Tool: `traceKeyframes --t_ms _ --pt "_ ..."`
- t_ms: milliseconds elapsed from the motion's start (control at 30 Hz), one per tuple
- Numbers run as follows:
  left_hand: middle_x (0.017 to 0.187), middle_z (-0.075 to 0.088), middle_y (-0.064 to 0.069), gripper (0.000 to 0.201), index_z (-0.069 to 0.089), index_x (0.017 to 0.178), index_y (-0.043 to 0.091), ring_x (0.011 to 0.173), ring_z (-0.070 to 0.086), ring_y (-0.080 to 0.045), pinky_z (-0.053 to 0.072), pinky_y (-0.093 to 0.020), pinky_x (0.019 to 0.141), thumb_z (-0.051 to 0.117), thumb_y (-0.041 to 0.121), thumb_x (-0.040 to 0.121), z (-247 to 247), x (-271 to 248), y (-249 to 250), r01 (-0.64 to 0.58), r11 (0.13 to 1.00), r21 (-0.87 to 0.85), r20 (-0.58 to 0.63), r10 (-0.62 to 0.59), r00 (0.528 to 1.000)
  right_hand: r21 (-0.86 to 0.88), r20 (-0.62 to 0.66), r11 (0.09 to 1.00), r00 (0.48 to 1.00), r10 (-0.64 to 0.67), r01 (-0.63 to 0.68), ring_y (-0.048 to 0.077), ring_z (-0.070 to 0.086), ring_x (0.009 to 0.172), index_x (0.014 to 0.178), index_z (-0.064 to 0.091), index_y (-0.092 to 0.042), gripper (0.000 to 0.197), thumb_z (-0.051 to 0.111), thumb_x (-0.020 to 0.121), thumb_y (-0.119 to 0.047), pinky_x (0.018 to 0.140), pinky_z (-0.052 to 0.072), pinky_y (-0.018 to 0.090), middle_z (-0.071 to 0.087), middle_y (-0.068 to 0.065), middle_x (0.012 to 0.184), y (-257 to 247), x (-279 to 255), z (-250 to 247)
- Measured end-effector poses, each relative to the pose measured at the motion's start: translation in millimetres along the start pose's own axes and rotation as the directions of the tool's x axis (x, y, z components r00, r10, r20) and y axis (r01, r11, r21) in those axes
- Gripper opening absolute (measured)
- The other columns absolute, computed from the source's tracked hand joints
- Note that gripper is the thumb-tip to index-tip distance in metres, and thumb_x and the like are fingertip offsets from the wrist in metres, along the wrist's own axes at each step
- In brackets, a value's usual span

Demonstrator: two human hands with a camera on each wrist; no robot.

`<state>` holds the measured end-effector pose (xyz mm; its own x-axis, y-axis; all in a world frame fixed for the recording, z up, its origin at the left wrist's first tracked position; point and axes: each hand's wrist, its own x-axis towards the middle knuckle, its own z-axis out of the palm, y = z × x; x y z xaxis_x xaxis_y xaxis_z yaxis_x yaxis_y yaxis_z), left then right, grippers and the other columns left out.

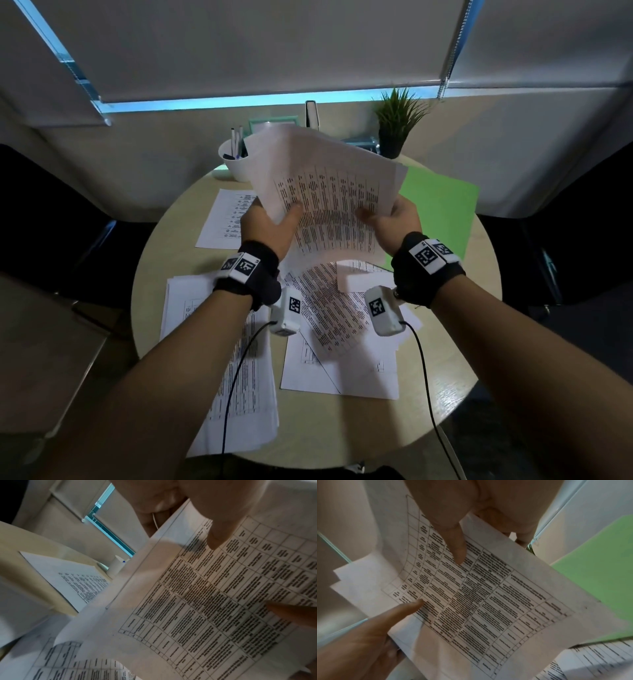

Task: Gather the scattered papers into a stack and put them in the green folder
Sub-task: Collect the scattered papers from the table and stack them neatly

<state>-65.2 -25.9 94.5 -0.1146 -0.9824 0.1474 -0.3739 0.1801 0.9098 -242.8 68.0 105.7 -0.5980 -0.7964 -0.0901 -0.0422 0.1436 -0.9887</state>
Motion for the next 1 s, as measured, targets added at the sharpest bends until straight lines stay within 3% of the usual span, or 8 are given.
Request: traceKeyframes --t_ms 133,300,433,533,600,667,800,1000 --pt "0.086 0.065 0.010 0.028 0.061 0.099 0.020 0.077 0.062 -0.007 0.047 -0.018 0.071 0.075 0.034 0.079 -1.0 -1.9 -2.8 0.014 0.999 0.047 0.024 -0.016 1.000 0.001 0.002 0.999 0.999 0.041 -0.041 0.014 0.062 0.090 0.116 0.062 -0.006 0.039 0.073 0.079 -0.001 0.061 0.049 0.009 0.066 0.000 0.103 4.1 -0.5 -1.6" --pt "0.099 0.069 -0.002 0.033 0.064 0.107 0.011 0.091 0.065 -0.018 0.051 -0.026 0.081 0.069 0.035 0.083 -3.3 -1.1 -16.4 0.011 0.994 0.107 0.043 -0.016 0.999 -0.048 -0.005 0.997 0.998 0.065 -0.065 0.017 0.062 0.095 0.120 0.061 -0.007 0.033 0.066 0.087 -0.008 0.072 0.050 0.021 0.067 0.006 0.114 11.4 -2.5 0.2" --pt "0.096 0.066 -0.002 0.029 0.062 0.107 0.008 0.090 0.063 -0.019 0.047 -0.024 0.078 0.063 0.031 0.090 -5.3 2.1 -6.9 -0.016 0.995 0.103 0.005 0.015 1.000 -0.054 -0.006 0.998 1.000 0.015 -0.015 0.016 0.062 0.099 0.124 0.058 -0.011 0.035 0.062 0.090 -0.009 0.084 0.049 0.028 0.065 -0.001 0.114 -2.6 -1.0 2.6" --pt "0.103 0.064 -0.002 0.030 0.056 0.118 0.007 0.095 0.058 -0.016 0.042 -0.021 0.081 0.056 0.027 0.095 -7.6 3.2 0.8 -0.031 0.996 0.082 -0.011 0.032 0.999 -0.034 0.005 0.999 1.000 -0.011 0.011 0.011 0.059 0.096 0.126 0.052 -0.013 0.034 0.058 0.093 -0.009 0.078 0.049 0.021 0.061 -0.008 0.108 -10.3 -3.8 5.9" --pt "0.111 0.062 -0.002 0.033 0.050 0.127 0.009 0.098 0.056 -0.015 0.042 -0.022 0.084 0.053 0.022 0.097 -13.3 5.2 5.2 -0.048 0.997 0.052 -0.021 0.049 0.999 -0.024 0.019 1.000 1.000 -0.009 0.009 0.010 0.057 0.098 0.129 0.046 -0.016 0.035 0.055 0.095 -0.011 0.081 0.047 0.024 0.058 -0.010 0.111 -14.8 -6.3 12.8" --pt "0.112 0.061 0.000 0.035 0.046 0.130 0.010 0.099 0.057 -0.015 0.044 -0.022 0.084 0.052 0.020 0.097 -24.5 9.5 7.5 -0.063 0.997 0.037 -0.050 0.065 0.997 -0.021 0.041 1.000 0.999 -0.015 0.016 0.013 0.059 0.104 0.129 0.044 -0.017 0.036 0.054 0.095 -0.012 0.088 0.048 0.032 0.060 -0.006 0.120 -19.8 -7.8 23.1" --pt "0.112 0.063 -0.003 0.028 0.049 0.121 0.009 0.097 0.058 -0.019 0.043 -0.022 0.078 0.053 0.020 0.096 -60.7 20.5 1.3 -0.063 0.994 0.089 -0.106 0.072 0.992 -0.048 0.095 0.997 0.994 -0.058 0.063 0.015 0.060 0.104 0.124 0.044 -0.014 0.034 0.057 0.093 -0.012 0.095 0.049 0.036 0.062 0.001 0.122 -26.3 -10.0 54.4" --pt "0.123 0.060 -0.009 0.036 0.042 0.129 0.009 0.109 0.057 -0.027 0.041 -0.027 0.085 0.053 0.015 0.095 -120.4 21.8 -47.7 0.115 0.948 0.295 -0.035 -0.110 0.993 -0.286 0.290 0.958 0.954 0.078 0.008 0.026 0.062 0.107 0.127 0.049 -0.013 0.044 0.066 0.087 -0.023 0.095 0.050 0.040 0.063 0.007 0.121 0.4 -22.2 114.1"
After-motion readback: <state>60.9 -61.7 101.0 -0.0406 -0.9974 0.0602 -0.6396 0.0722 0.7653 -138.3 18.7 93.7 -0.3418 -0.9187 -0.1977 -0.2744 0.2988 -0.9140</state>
